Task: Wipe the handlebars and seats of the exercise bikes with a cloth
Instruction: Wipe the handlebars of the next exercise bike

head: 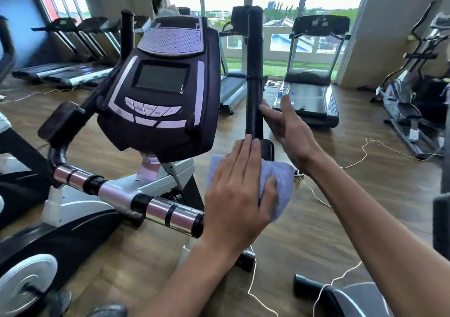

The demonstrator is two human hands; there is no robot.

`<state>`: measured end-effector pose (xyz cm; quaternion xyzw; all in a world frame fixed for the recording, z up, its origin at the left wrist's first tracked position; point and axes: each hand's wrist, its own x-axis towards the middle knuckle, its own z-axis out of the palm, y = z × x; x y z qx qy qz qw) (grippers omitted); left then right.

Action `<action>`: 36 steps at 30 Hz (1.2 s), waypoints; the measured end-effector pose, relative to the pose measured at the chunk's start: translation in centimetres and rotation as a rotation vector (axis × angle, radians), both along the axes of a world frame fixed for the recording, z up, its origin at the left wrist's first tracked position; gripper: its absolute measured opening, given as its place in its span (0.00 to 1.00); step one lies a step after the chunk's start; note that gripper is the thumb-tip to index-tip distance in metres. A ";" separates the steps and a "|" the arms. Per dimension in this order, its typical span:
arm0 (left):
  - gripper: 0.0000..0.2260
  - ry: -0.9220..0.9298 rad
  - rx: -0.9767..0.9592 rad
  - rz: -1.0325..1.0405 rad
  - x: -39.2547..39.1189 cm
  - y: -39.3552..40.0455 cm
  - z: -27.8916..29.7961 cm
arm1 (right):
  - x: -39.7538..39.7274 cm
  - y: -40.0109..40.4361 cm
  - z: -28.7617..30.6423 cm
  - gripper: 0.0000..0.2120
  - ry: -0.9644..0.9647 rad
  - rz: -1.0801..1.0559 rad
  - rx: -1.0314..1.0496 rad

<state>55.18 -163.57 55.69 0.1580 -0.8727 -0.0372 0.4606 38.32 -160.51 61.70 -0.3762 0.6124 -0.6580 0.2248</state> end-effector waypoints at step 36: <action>0.29 -0.079 0.098 0.145 -3.0 0.6 2.2 | -0.9 0.4 0.4 0.34 -0.051 0.022 -0.010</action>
